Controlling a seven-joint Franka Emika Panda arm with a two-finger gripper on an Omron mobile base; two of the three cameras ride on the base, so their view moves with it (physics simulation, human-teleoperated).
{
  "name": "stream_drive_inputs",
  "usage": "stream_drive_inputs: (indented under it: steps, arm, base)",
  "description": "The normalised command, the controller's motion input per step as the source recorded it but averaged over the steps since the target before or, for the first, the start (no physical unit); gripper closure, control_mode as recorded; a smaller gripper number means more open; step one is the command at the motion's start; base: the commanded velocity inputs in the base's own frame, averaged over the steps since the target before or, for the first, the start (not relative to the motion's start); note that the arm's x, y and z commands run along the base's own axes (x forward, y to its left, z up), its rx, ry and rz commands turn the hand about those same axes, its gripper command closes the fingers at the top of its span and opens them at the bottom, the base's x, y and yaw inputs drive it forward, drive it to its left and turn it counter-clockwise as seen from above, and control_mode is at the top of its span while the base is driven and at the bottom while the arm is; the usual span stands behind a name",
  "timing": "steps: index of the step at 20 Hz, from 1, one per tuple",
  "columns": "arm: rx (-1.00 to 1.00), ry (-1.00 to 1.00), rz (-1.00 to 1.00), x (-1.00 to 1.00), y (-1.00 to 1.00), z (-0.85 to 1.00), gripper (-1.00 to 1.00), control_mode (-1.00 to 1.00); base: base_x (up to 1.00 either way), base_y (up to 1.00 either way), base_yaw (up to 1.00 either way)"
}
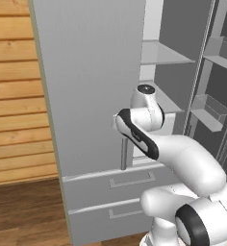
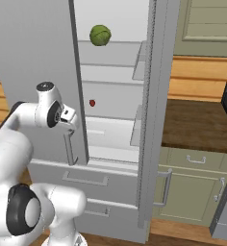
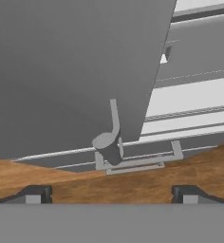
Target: Take the strawberry from the fridge and place it on top of the pancake, located on the dining counter.
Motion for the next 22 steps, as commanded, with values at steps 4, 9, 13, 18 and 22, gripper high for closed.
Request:
stream_drive_inputs:
  steps: [4, 9, 13, 18, 22]
  arm:
    - [-0.01, 0.00, 0.00, 0.25, 0.00, -0.19, -1.00, -1.00]
    - [-0.01, 0.00, 0.00, 0.08, 0.00, -0.26, -1.00, -1.00]
    - [-0.04, 0.00, 0.00, 0.10, 0.00, -0.42, -1.00, -1.00]
    - [-0.03, 0.00, 0.00, 0.29, 0.00, -0.31, -1.00, -1.00]
    - [-0.01, 0.00, 0.00, 0.28, 0.00, -0.27, -1.00, -1.00]
  base:
    - [0.00, 0.00, 0.00]
    - [0.00, 0.00, 0.00]
    - [0.00, 0.00, 0.00]
    - [0.00, 0.00, 0.00]
    - [0.00, 0.00, 0.00]
